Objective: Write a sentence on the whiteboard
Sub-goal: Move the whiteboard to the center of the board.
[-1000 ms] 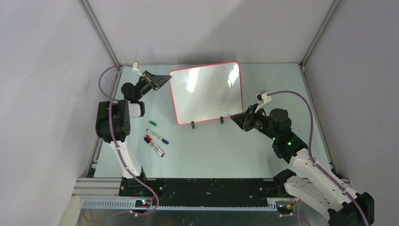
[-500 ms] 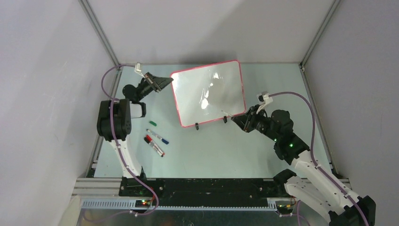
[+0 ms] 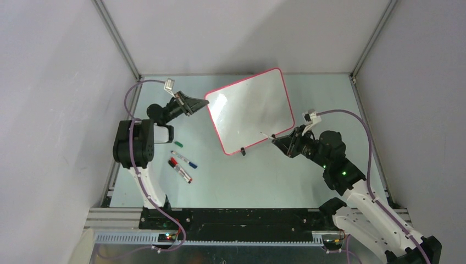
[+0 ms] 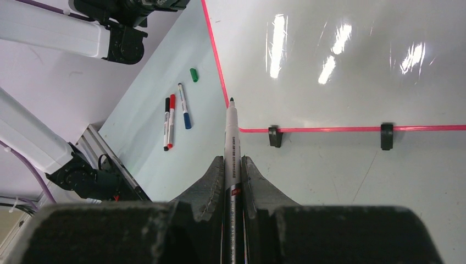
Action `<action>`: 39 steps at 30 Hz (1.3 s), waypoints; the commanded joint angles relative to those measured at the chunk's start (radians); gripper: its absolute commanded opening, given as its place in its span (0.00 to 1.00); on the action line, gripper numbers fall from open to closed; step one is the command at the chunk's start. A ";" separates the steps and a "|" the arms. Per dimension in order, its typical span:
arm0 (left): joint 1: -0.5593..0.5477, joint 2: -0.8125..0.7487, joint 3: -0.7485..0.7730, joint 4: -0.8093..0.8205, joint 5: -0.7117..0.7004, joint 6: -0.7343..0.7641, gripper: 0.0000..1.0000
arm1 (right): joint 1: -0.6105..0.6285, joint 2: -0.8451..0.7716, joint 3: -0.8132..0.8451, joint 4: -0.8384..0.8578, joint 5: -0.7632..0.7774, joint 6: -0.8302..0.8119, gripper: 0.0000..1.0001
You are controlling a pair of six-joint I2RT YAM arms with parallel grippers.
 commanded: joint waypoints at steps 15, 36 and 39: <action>-0.020 -0.092 -0.084 0.018 0.009 0.037 0.50 | 0.005 -0.021 0.043 0.018 -0.033 0.026 0.00; -0.101 -0.535 -0.266 -0.720 -0.369 0.647 0.86 | 0.005 -0.037 0.043 0.011 -0.027 0.015 0.00; -0.146 -0.641 -0.329 -0.773 -0.494 0.664 0.99 | 0.004 -0.046 0.043 0.008 -0.025 0.007 0.00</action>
